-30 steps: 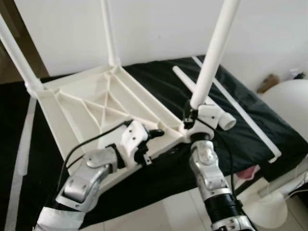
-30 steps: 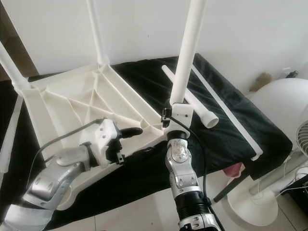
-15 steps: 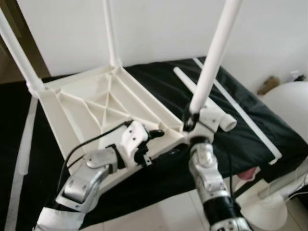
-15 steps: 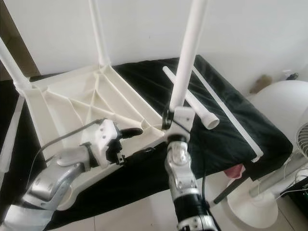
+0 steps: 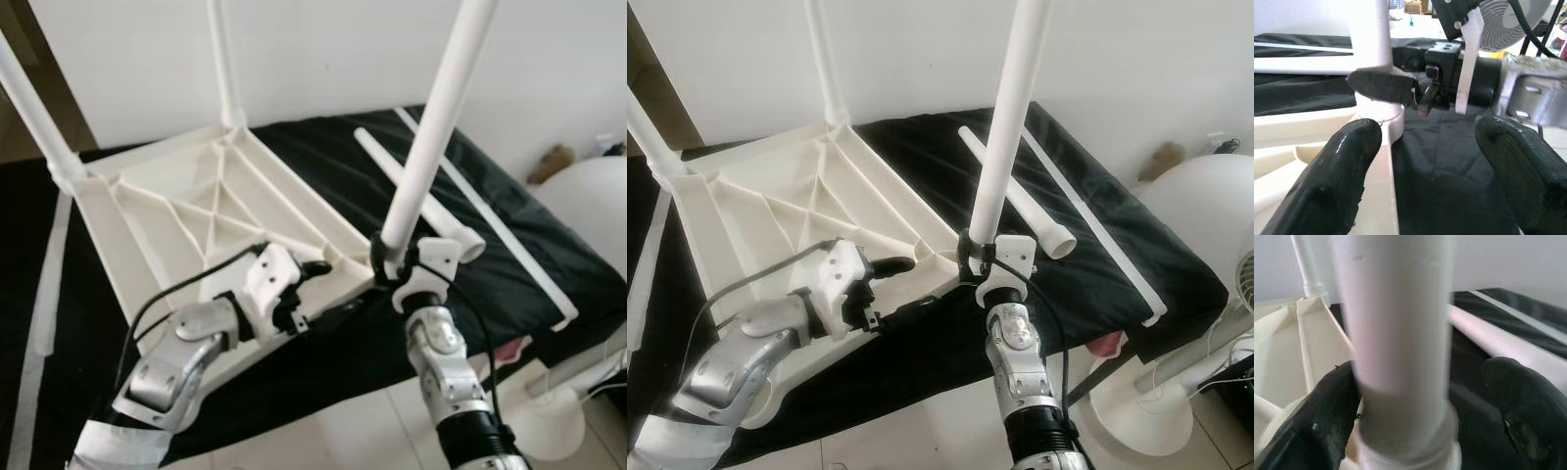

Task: Building children table

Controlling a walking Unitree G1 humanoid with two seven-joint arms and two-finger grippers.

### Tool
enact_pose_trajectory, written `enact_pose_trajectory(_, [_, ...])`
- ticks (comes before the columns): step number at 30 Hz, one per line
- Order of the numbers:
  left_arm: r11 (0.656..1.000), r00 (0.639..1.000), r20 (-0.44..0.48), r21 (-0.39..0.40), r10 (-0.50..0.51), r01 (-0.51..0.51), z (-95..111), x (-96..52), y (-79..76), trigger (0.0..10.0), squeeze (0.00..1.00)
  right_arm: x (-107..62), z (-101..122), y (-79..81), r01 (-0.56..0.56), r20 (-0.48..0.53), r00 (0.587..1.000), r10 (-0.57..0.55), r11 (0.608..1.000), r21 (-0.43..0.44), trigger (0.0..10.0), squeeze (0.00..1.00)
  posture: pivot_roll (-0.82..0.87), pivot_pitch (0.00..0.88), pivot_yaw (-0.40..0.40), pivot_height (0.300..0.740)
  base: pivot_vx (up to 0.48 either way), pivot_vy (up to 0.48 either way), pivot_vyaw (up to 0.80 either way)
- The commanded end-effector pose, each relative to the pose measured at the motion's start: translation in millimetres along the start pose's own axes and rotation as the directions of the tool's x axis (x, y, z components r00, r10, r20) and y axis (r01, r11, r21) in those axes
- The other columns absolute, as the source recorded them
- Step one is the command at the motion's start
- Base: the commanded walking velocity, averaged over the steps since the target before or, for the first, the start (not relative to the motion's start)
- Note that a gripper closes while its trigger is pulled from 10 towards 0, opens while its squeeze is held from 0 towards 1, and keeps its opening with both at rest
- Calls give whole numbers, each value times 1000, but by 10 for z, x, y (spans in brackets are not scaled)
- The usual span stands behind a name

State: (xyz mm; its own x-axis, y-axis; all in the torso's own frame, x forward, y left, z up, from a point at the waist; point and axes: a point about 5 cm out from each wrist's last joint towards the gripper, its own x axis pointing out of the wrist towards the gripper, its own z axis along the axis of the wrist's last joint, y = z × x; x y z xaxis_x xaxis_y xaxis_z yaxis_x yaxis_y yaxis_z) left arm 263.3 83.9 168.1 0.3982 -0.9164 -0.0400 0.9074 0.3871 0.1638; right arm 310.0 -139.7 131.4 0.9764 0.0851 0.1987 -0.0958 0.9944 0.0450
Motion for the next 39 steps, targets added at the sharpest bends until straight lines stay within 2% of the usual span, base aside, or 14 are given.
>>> enact_pose_trajectory(1, [1000, 1000, -5, -9, -20, 20, -5, 13, -34, 10000, 0, -8, 26, -59, -43, 8, 999, 43, 999, 12, 10000, 0, -31, 40, 5, 740, 0, 0, 0])
enact_pose_trajectory(2, [1000, 1000, -5, -9, -20, 20, -5, 13, -34, 10000, 0, -8, 26, -59, -43, 8, 999, 43, 999, 12, 10000, 0, -31, 40, 5, 740, 0, 0, 0])
enact_pose_trajectory(3, [1000, 1000, -4, -10, -22, 22, -1, 21, -32, 10000, 0, 32, 68, -148, -145, 4, 989, 145, 989, -25, 10000, 0, -35, 41, 7, 740, 0, 0, 0])
enact_pose_trajectory(5, [1000, 1000, -4, -10, -22, 22, -1, 21, -32, 10000, 0, 32, 68, -148, -145, 4, 989, 145, 989, -25, 10000, 0, -35, 41, 7, 740, 0, 0, 0])
enact_pose_trajectory(6, [1000, 1000, -2, -10, -23, 23, 3, 29, -31, 10000, 0, 61, 95, -208, -205, -4, 979, 206, 977, -51, 10000, 0, -38, 42, 11, 740, 0, 0, 0])
enact_pose_trajectory(7, [1000, 1000, -2, -10, -23, 23, 3, 29, -31, 10000, 0, 61, 95, -208, -205, -4, 979, 206, 977, -51, 10000, 0, -38, 42, 11, 740, 0, 0, 0])
enact_pose_trajectory(10, [999, 1000, 4, -12, -29, 30, 8, 52, -52, 10000, 0, 107, 131, -267, -312, -18, 950, 311, 947, -72, 10000, 0, -40, 44, 11, 740, 0, 0, 0])
enact_pose_trajectory(15, [999, 999, 9, -17, -31, 31, 7, 72, -68, 10000, 0, 158, 146, -299, -371, -30, 928, 370, 927, -59, 10000, 0, -44, 43, 13, 740, 0, 0, 0])
enact_pose_trajectory(16, [999, 999, 16, -20, -32, 33, 16, 90, -77, 10000, 0, 222, 156, -295, -422, -44, 907, 420, 904, -70, 10000, 0, -44, 41, 15, 740, 0, 0, 0])
enact_pose_trajectory(18, [999, 999, 18, -22, -33, 33, 20, 96, -80, 10000, 0, 249, 160, -291, -438, -50, 899, 435, 896, -75, 10000, 0, -44, 41, 15, 740, 0, 0, 0])
enact_pose_trajectory(19, [999, 999, 20, -23, -33, 33, 24, 103, -80, 10000, 0, 290, 173, -285, -453, -47, 891, 451, 888, -77, 0, 0, -45, 40, 15, 740, 0, 0, 0])
enact_pose_trajectory(26, [999, 999, 27, -23, -27, 28, 37, 106, -84, 10000, 0, 395, 218, -258, -482, -34, 876, 481, 874, -59, 0, 0, -29, 39, 4, 740, 0, 0, 0])
enact_pose_trajectory(39, [999, 999, 30, -33, -14, 15, 31, 99, -91, 10000, 0, 378, 220, -282, -510, -10, 860, 510, 859, -54, 0, 0, -31, 46, 4, 740, 0, 0, 0])
